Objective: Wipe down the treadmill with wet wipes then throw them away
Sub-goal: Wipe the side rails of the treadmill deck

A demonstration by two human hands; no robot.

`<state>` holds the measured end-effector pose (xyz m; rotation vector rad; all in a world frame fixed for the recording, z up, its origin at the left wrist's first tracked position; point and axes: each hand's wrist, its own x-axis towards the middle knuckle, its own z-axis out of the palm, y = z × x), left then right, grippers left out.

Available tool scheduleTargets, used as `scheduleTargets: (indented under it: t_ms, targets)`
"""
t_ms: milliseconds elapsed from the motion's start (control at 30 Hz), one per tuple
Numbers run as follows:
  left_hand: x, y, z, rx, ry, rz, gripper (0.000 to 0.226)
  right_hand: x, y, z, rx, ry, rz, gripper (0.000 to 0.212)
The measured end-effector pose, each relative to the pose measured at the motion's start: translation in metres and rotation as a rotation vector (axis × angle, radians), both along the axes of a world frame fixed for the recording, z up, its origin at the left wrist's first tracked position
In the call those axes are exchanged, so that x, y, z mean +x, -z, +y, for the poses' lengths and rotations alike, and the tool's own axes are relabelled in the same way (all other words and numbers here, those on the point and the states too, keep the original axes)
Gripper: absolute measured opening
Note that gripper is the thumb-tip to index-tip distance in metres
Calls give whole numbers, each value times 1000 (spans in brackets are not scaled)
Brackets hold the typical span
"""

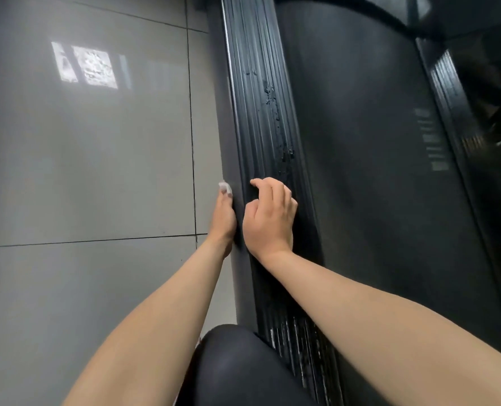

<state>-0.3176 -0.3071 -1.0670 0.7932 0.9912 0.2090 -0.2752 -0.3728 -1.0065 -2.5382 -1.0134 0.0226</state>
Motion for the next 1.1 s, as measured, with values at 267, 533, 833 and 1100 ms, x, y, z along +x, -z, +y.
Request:
scheduleTargets:
  t_ms: [267,533,833,1100]
  targets:
    - [-1,-52,10,-60,176,191,53,2,-5,0,43,8,85,39]
    - [-35,-87,-24,353,132,210,27,10,-19,-15,162,-29,377,43]
    - [-25,-121,-48,408,-26,93,28,12,-62,-51,536,46,1093,22]
    - [9,-118,-58,901,219,464,51,77,-56,-76,337,57,581,26]
